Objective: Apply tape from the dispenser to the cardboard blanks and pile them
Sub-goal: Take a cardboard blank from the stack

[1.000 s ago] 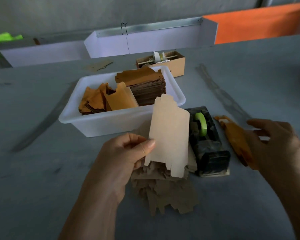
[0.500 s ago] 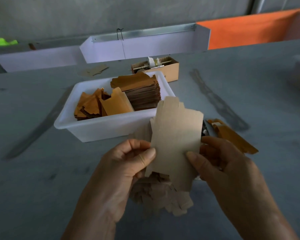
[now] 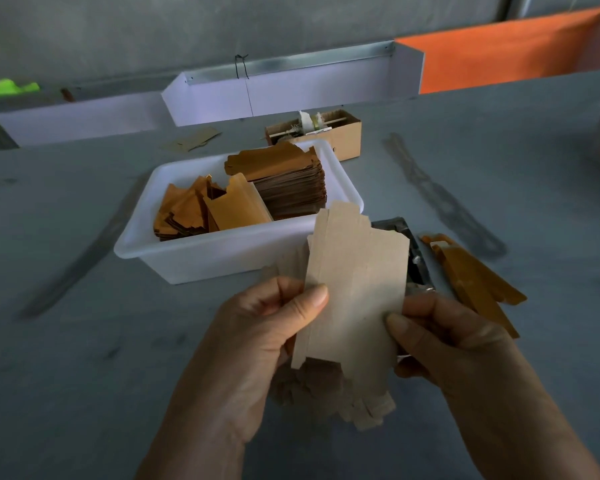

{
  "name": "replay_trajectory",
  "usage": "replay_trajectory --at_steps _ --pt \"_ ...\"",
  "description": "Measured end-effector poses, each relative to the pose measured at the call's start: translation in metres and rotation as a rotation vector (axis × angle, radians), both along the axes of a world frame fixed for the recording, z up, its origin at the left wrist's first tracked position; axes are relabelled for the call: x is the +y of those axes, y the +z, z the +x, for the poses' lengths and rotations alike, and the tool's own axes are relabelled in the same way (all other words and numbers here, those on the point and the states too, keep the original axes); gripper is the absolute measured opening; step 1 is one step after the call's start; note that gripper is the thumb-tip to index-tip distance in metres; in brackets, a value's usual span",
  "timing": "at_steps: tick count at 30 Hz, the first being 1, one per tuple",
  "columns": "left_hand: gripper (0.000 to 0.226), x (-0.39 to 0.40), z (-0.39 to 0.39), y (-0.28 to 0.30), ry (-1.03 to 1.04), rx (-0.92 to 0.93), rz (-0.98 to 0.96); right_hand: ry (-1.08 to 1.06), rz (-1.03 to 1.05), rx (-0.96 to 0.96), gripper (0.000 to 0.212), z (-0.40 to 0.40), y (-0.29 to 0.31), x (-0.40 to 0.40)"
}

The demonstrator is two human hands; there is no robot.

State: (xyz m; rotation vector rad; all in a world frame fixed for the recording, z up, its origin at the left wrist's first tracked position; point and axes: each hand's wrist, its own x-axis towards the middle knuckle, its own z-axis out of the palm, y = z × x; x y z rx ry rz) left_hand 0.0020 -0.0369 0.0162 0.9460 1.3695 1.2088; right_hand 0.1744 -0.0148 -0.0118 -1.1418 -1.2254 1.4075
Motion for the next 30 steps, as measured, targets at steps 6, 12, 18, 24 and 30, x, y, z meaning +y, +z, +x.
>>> replay_trajectory --at_steps 6,12,18,24,30 --pt "0.032 -0.002 -0.005 -0.001 -0.025 0.001 0.046 -0.051 0.051 -0.08 0.026 0.0 -0.004 0.001" --pt "0.025 -0.001 -0.004 0.001 0.002 0.129 0.07 -0.067 0.063 -0.105 0.025 -0.002 -0.005 0.0" --pt "0.034 0.001 0.014 0.001 0.007 0.116 0.019 -0.043 0.072 -0.067 0.022 -0.006 -0.002 -0.002" --pt "0.009 0.003 0.025 -0.002 0.114 0.141 0.059 -0.072 0.129 -0.073 0.027 -0.005 -0.001 -0.005" --pt "0.013 0.006 0.032 -0.001 0.123 0.15 0.083 -0.066 0.181 -0.092 0.024 -0.003 0.001 -0.006"
